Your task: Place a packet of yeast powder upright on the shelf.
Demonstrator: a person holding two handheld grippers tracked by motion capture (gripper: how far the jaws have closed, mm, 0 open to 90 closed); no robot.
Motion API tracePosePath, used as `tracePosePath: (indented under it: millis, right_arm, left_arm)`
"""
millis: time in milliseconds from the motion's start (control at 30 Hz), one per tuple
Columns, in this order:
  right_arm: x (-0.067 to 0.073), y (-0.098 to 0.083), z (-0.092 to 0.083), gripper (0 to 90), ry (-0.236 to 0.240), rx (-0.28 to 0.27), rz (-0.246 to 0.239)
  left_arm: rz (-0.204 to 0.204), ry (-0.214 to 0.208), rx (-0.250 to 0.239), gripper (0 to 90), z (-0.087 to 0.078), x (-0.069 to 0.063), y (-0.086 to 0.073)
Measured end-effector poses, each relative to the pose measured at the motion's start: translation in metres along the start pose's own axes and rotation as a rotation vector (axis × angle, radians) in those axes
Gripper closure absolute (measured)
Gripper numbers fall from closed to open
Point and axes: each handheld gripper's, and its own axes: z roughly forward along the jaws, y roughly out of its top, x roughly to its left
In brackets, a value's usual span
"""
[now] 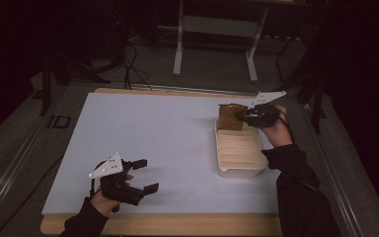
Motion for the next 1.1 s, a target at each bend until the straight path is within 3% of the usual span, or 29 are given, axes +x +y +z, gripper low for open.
tracePosePath:
  millis: [200,300,333,400,567,667,1100]
  right_arm:
    - [0.008,0.003,-0.008,40.8,-0.095,-0.003,0.102]
    - [0.011,0.005,-0.013,36.3,-0.124,-0.012,0.096]
    - [0.017,0.009,-0.024,31.1,-0.169,-0.025,0.089]
    - [0.020,0.011,-0.030,27.7,-0.188,-0.043,0.095]
    - [0.030,0.014,-0.043,23.0,-0.190,-0.074,0.102]
    - [0.039,0.016,-0.053,20.0,-0.154,-0.117,0.129]
    - [0.095,0.021,-0.077,13.6,-0.090,-0.189,0.111]
  left_arm:
    - [0.013,0.002,0.013,6.5,0.001,-0.001,-0.001]
    - [0.022,0.003,0.014,6.5,0.001,-0.002,0.000]
    - [0.023,0.002,0.012,6.5,0.001,-0.002,0.000]
    - [0.027,0.001,0.011,6.5,0.001,-0.003,0.001]
    - [0.030,0.004,0.014,6.5,0.001,-0.003,0.001]
    - [0.032,0.004,0.016,6.5,0.002,-0.003,0.001]
    - [0.041,0.001,0.017,6.5,0.002,-0.005,0.002]
